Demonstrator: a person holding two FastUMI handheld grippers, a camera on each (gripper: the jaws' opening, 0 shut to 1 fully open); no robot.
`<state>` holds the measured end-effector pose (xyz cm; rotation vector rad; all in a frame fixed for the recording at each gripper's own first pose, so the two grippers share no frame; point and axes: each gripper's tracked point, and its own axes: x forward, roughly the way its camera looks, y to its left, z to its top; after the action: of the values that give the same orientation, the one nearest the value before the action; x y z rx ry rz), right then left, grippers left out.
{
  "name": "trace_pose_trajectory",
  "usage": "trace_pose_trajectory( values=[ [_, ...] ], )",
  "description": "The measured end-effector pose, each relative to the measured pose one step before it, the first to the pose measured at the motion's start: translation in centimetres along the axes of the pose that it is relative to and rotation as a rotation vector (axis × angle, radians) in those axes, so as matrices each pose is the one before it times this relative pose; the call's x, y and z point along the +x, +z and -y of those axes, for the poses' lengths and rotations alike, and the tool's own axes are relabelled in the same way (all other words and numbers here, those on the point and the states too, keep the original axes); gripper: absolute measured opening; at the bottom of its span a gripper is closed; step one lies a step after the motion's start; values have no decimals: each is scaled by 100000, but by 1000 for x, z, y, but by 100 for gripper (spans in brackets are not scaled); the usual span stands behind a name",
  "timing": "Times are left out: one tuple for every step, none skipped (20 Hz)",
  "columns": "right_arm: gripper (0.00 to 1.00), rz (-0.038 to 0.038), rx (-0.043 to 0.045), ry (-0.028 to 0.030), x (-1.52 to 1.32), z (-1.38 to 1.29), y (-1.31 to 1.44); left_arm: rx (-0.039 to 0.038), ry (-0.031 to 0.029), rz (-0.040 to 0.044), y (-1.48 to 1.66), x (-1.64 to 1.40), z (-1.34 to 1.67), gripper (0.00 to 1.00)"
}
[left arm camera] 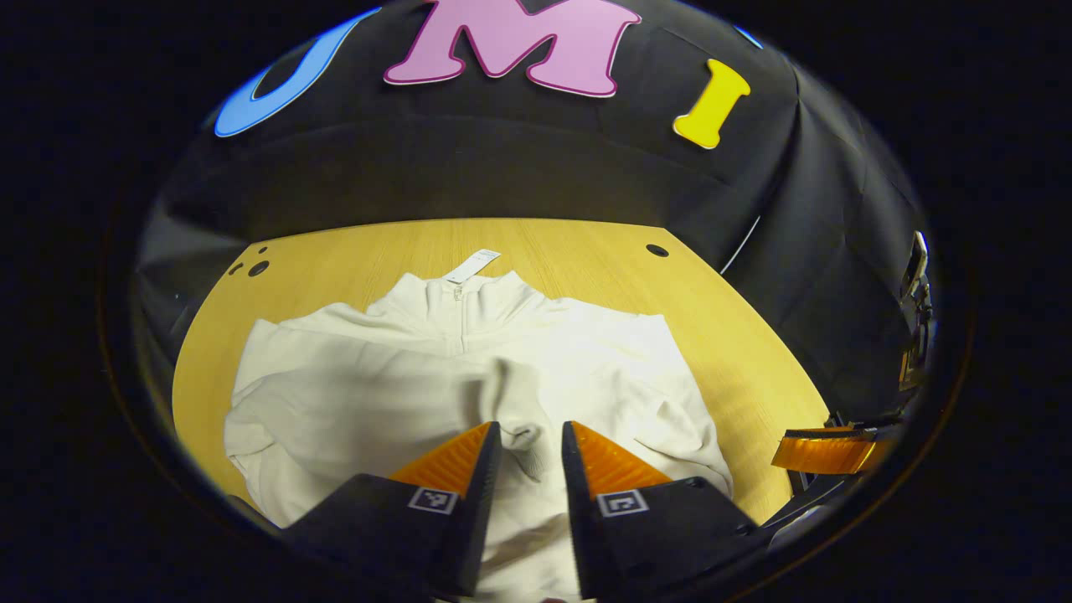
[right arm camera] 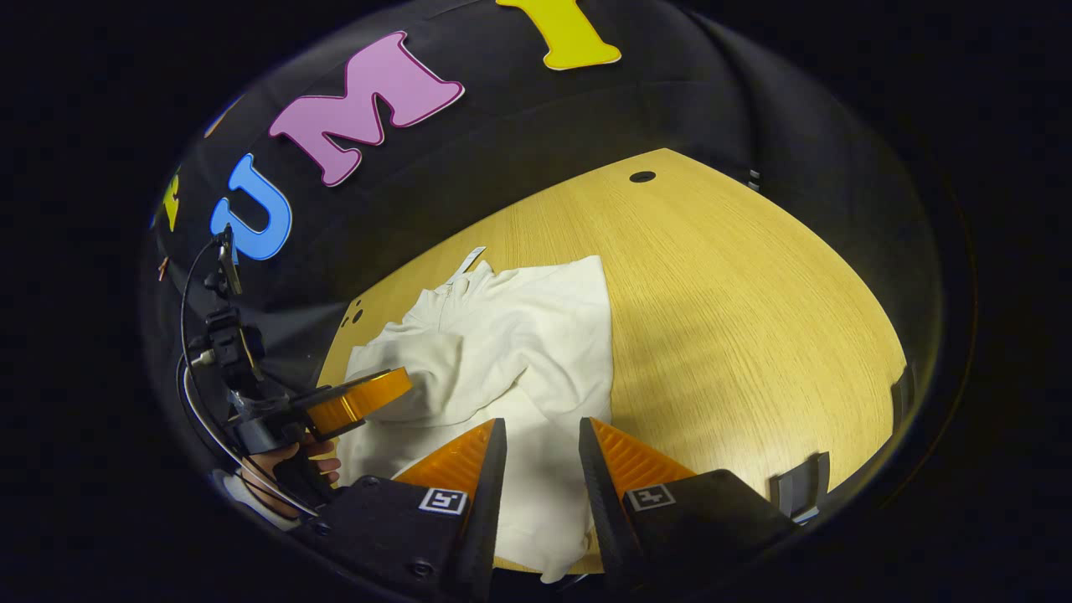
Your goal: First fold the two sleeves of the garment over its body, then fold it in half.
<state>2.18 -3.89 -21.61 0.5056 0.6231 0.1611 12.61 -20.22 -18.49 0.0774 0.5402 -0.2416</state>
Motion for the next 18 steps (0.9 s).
trace_pose_trajectory(
  values=[
    [54,-57,489,-161,-40,338,-20,1837,-206,-294,-137,4,426,48],
    [54,47,586,-65,68,215,71,1483,-477,-237,-167,211,460,67],
    [54,199,426,-104,-57,169,7,1033,-816,-317,-182,40,529,77],
    [54,270,146,-202,-54,121,84,786,-1381,-86,-168,-49,542,79],
    [54,216,-37,-233,-119,138,-48,909,-926,269,-124,-202,538,84],
    [54,130,-147,-255,-38,57,28,1034,-517,194,-186,-310,86,90],
    [54,103,-271,-209,-177,20,-134,692,-621,251,-170,-443,125,91],
    [54,70,-365,171,-151,-91,-119,127,-764,206,-292,-612,2,92],
    [55,7,-487,89,-195,-133,-224,-405,-1193,84,-279,-653,19,92],
    [46,-266,-511,439,-102,-175,-244,-739,-1097,170,-317,-815,-93,92],
    [55,-625,-549,131,-171,-120,-376,-742,-698,106,-343,-919,-235,92],
    [46,-738,-401,244,-186,-189,-360,-668,-69,41,-447,-987,-517,92],
    [55,-847,-453,406,-270,-265,-392,-441,580,108,-410,-984,-702,92],
    [56,-745,-686,-224,-177,-165,-415,-443,1257,293,-400,-1000,-888,92],
    [57,-169,-1057,-1089,-321,127,-319,-800,1706,-19,-533,-914,-1052,92],
    [59,-1,-1270,-857,-268,-18,-293,-1214,1835,-90,-653,-903,-1142,92],
    [62,-632,-1459,-1057,-200,16,-498,-1247,1854,-556,-854,-887,-1135,89],
    [63,-881,-783,-562,-145,-39,-472,-626,1789,-805,-758,-641,-992,92]
  ],
)
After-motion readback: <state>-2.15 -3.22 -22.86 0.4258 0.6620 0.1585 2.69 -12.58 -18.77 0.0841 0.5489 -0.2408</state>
